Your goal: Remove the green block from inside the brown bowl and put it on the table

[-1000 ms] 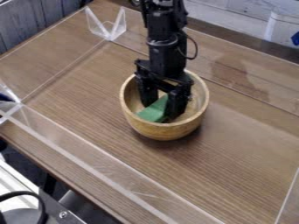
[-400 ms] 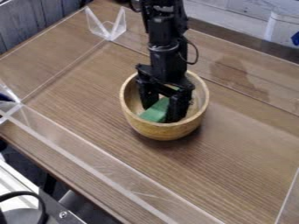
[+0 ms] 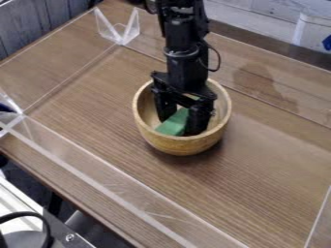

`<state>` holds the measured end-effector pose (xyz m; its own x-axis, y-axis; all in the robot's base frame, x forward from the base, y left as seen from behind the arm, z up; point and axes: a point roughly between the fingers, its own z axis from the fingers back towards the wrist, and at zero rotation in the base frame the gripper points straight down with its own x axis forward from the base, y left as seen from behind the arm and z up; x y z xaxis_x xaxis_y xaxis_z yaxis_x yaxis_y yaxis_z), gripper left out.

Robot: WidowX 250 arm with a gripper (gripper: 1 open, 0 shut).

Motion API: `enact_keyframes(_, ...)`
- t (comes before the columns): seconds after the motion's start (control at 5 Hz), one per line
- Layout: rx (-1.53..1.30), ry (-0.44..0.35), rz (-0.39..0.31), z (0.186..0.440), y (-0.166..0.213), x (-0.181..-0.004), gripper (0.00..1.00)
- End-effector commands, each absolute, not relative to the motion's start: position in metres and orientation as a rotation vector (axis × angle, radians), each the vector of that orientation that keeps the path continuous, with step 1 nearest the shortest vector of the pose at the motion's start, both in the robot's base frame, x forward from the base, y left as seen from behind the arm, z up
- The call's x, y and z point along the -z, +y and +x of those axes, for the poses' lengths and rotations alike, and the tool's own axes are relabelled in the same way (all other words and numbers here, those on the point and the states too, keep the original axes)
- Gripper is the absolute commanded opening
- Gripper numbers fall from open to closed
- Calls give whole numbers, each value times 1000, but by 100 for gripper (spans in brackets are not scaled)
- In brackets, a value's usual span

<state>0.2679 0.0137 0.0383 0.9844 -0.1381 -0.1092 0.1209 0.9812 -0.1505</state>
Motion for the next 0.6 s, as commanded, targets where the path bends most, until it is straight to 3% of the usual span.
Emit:
enact_keyframes(0.0,141,42,-135,276,11,-62,100)
enact_keyframes(0.2,136,44,-135,277,12,-59,0)
enact_keyframes(0.4,132,43,-134,278,12,-59,0)
